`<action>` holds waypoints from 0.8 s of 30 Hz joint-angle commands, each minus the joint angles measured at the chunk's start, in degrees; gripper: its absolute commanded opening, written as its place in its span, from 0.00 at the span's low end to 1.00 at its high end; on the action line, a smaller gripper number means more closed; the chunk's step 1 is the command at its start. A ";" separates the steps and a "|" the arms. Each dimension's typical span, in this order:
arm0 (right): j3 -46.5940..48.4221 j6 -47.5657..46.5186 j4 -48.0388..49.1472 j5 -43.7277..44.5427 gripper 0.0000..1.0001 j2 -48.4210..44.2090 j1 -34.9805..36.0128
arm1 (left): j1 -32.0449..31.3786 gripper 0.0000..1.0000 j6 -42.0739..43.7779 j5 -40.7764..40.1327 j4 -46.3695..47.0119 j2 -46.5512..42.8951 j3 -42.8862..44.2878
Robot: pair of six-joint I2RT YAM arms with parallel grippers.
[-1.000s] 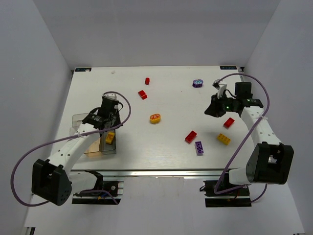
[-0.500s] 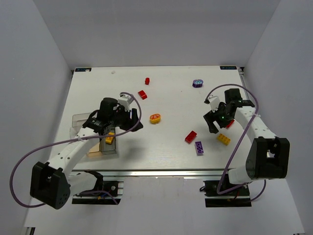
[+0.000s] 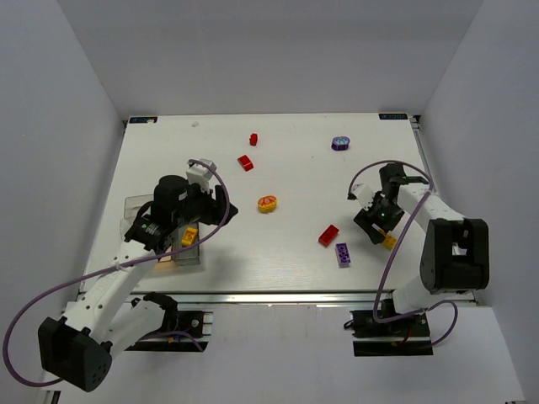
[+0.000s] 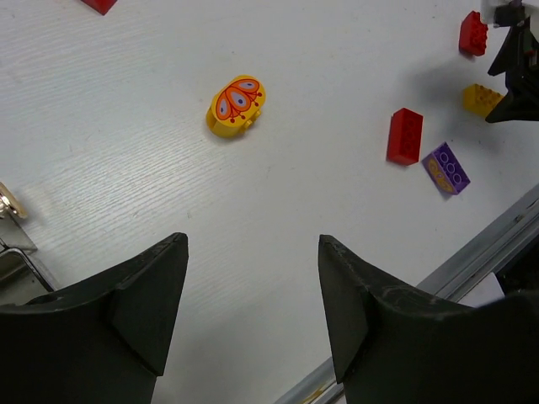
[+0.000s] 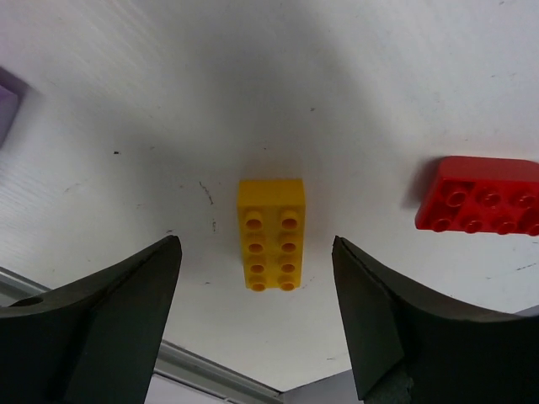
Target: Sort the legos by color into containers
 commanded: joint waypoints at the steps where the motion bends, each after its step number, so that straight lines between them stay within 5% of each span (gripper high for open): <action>1: -0.49 -2.25 0.36 2.36 0.78 1.52 -0.28 | 0.24 0.73 -0.03 -1.61 0.43 -1.09 -0.50; 12: -1.98 -4.18 1.86 4.65 0.68 6.80 -0.63 | 0.24 0.73 -0.30 -2.84 0.43 -2.06 -0.59; 17: 0.65 -4.18 -1.83 1.23 0.24 7.51 -0.81 | 0.24 0.73 -0.65 -4.51 0.60 -3.46 -0.85; 24: 15.48 -0.94 -7.98 -10.77 0.05 3.99 2.61 | 0.24 0.73 -1.61 -8.46 3.93 -9.16 -2.69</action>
